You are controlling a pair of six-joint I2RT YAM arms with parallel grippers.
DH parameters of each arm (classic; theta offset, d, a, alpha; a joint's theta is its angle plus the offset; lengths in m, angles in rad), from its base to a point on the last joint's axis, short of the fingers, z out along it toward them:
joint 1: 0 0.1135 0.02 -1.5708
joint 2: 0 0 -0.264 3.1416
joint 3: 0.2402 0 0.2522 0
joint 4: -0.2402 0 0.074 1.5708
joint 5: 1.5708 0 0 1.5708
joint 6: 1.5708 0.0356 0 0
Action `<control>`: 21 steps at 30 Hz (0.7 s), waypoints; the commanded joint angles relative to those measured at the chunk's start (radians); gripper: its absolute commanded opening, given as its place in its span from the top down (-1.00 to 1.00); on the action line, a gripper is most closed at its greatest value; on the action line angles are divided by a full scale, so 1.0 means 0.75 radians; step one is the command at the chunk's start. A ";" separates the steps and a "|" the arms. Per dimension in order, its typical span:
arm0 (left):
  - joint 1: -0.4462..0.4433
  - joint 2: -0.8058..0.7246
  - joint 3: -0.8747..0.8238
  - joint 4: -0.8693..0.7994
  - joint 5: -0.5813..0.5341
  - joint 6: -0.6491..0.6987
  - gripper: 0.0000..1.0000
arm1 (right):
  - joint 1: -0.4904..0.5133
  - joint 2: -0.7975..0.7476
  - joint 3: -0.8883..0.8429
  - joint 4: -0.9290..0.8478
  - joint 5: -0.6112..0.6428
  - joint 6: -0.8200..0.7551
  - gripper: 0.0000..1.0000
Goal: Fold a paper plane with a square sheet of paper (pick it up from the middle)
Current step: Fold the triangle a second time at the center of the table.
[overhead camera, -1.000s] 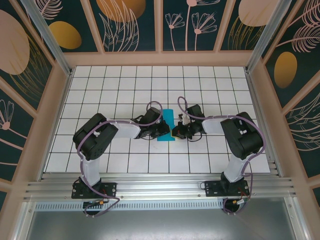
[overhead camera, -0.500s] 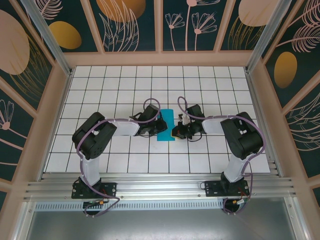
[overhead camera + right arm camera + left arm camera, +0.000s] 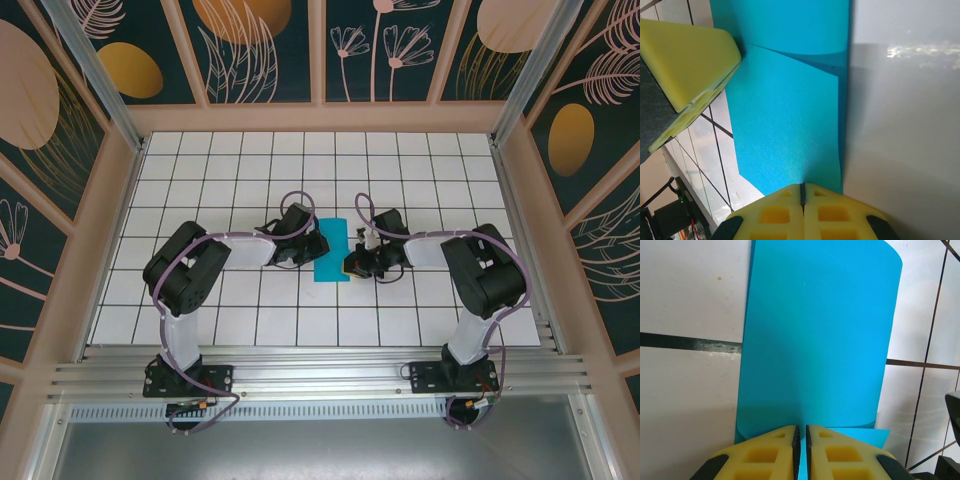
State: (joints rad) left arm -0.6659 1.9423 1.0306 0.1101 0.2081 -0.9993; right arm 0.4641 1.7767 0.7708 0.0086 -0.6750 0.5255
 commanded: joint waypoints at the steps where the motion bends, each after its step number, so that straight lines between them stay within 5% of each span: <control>1: 0.072 0.050 0.020 -0.099 -0.162 0.019 0.66 | 0.009 0.080 -0.044 -0.154 0.151 -0.041 0.97; 12: 0.102 -0.012 0.071 -0.157 -0.169 0.102 0.64 | 0.011 0.080 -0.036 -0.145 0.147 -0.033 0.97; 21: 0.071 -0.160 0.020 0.011 0.063 0.118 0.63 | 0.012 0.080 -0.030 -0.148 0.151 -0.027 0.96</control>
State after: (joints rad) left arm -0.5976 1.8706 1.0622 0.0582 0.1841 -0.9333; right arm 0.4644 1.7767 0.7727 0.0078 -0.6750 0.5228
